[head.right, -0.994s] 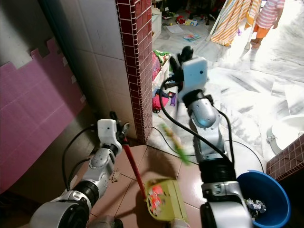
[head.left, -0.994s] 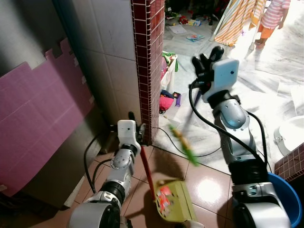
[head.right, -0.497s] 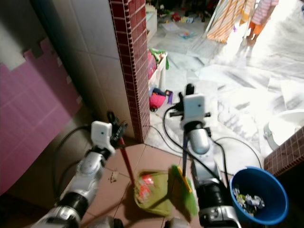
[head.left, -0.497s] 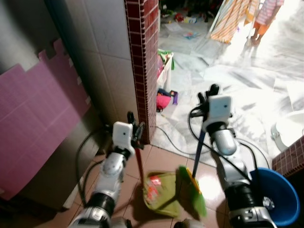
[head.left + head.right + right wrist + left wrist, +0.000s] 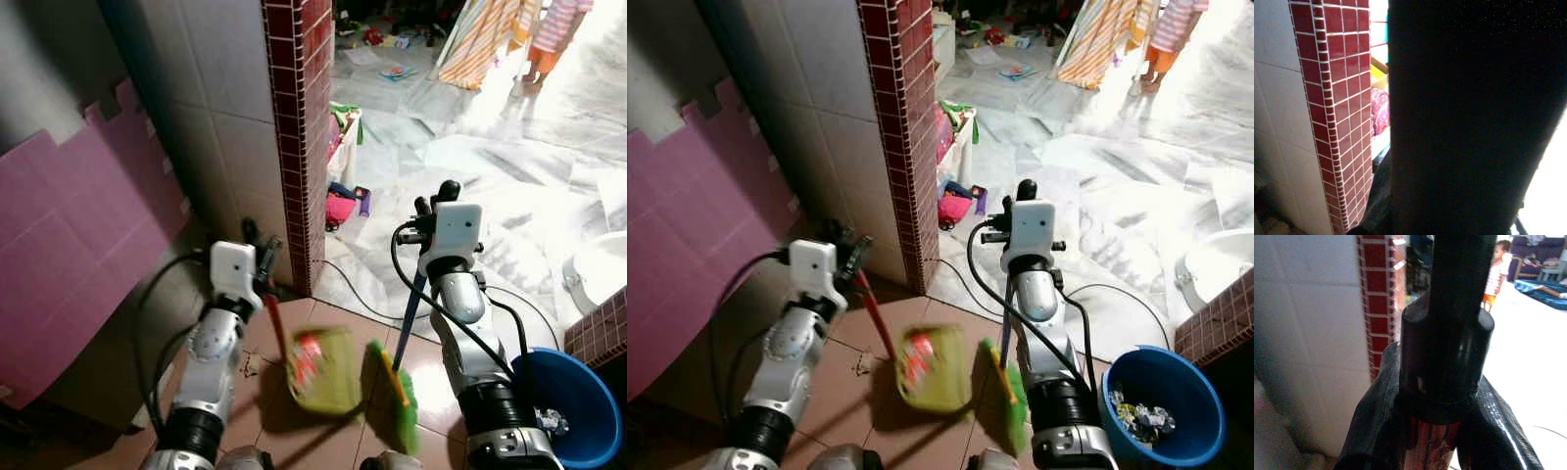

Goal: Sweep floor

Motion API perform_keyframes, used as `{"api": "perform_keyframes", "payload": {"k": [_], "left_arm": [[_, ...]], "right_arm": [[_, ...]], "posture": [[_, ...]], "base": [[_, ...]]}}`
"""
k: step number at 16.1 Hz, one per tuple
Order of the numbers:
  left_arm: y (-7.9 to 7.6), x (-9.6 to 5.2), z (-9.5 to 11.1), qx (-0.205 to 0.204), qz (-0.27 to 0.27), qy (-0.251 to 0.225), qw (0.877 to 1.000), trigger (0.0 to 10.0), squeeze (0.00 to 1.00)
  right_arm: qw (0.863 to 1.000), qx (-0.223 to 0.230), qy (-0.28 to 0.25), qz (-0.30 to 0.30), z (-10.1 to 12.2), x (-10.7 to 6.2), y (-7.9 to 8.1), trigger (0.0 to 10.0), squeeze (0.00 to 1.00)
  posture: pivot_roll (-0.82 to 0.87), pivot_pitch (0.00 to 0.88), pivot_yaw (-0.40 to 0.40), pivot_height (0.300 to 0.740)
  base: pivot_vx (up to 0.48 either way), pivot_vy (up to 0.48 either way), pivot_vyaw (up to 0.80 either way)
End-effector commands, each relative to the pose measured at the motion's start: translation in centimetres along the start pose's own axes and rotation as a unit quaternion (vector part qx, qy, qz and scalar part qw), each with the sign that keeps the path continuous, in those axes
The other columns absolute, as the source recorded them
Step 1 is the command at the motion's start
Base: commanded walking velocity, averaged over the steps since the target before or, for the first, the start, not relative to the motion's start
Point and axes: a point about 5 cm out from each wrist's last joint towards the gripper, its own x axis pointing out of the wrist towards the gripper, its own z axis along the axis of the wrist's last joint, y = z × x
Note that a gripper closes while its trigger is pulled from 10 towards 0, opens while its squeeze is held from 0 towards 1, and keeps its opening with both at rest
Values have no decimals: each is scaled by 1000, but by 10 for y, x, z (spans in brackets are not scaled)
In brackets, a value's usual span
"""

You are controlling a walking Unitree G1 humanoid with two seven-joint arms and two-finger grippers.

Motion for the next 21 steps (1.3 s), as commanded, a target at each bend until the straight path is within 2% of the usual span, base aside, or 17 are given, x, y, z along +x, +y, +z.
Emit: {"api": "perform_keyframes", "payload": {"k": [1,2,14,21], "left_arm": [[-3,6,15,-7,-12,-25,1000,10000,0],[-6,7,16,-18,-16,-19,1000,10000,0],[-12,8,16,-29,-29,5,999,10000,0],[-14,9,16,-33,-29,11,999,10000,0]], "right_arm": [[1000,6,-2,-5,3,3,0,10000,0],[1000,6,-2,-5,2,3,0,10000,0],[1000,9,11,-4,-4,3,1,10000,0],[1000,12,16,-1,-6,3,1,10000,0]], "posture": [[-76,0,56,740],[-76,0,57,740],[-81,0,58,740],[-86,0,57,740]], "base": [[0,0,-800],[0,0,-800],[-20,0,-642],[-284,0,-61]]}}
